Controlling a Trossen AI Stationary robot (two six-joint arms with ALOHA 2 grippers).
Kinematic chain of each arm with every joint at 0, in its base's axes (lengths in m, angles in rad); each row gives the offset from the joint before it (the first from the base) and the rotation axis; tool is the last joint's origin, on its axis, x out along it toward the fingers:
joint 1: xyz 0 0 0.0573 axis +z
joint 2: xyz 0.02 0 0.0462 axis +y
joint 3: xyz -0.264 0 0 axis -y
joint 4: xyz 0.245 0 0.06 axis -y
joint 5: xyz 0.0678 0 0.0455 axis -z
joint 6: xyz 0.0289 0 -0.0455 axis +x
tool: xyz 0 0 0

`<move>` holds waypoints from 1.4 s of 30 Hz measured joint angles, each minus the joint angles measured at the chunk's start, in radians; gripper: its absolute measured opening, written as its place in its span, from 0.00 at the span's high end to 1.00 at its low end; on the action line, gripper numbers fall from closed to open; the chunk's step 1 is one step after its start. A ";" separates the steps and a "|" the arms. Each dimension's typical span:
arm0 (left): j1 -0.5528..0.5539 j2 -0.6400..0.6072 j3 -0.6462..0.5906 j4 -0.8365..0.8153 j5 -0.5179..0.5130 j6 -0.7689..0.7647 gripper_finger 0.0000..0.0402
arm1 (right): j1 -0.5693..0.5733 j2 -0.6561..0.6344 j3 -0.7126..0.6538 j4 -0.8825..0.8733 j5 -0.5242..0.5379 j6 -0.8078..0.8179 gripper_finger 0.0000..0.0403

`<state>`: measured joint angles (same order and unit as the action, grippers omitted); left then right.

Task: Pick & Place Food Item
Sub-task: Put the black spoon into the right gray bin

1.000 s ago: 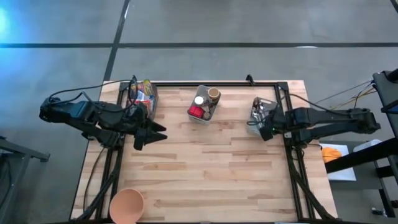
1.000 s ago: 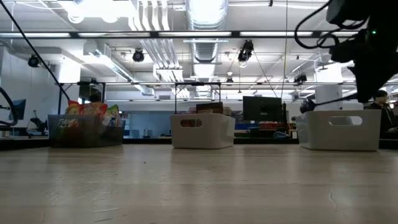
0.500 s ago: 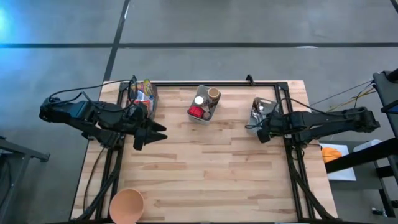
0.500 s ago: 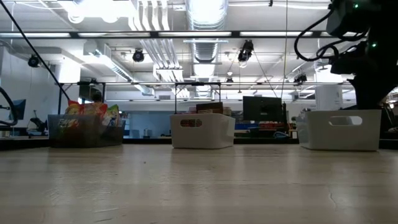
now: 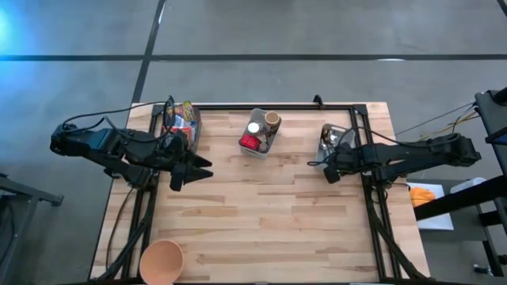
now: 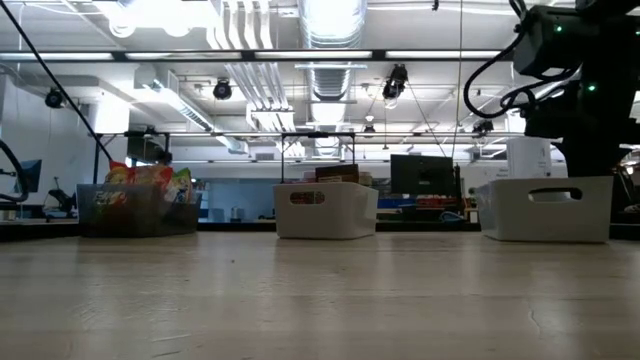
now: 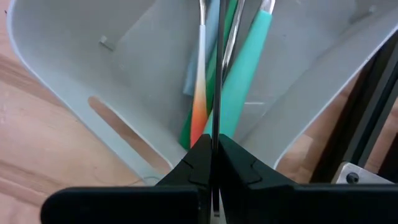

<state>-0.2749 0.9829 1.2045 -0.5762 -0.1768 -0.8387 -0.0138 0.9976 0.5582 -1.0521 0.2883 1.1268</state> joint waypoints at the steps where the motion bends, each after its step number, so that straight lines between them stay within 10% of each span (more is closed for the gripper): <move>1: 0.000 0.000 0.000 0.000 0.000 0.000 0.31 | 0.000 0.004 0.000 0.000 -0.001 0.000 0.98; 42: 0.000 0.000 0.000 0.008 0.000 -0.024 0.31 | -0.006 -0.006 -0.005 0.009 -0.026 -0.116 0.93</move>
<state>-0.2745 0.9833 1.2045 -0.5686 -0.1768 -0.8626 -0.0200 0.9917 0.5533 -1.0435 0.2623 1.0103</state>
